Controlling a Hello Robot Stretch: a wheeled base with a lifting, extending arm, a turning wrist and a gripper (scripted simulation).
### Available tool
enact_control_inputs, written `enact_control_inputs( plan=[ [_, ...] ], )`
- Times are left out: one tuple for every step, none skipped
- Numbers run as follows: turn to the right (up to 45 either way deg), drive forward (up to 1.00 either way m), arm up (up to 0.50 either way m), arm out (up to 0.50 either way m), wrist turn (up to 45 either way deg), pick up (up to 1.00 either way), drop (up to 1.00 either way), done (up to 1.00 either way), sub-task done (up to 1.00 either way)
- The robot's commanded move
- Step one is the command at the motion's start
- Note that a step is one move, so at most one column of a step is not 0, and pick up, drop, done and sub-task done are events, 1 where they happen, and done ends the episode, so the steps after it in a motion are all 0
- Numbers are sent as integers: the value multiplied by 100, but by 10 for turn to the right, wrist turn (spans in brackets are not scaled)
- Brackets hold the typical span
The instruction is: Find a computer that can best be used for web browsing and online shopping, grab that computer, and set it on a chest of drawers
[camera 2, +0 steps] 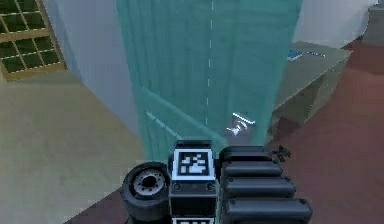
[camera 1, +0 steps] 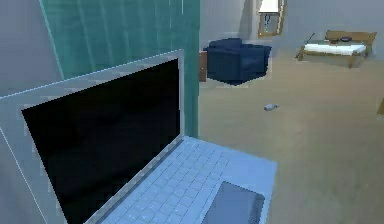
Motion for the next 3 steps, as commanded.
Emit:
enact_control_inputs(
  plan=[
    [330, 0, 0, 0, 0, 0, 0, 0, 0],
    [0, 100, 0, 0, 0, 0, 0, 0, 0],
    [0, 100, 0, 0, 0, 0, 0, 0, 0]
  ],
)
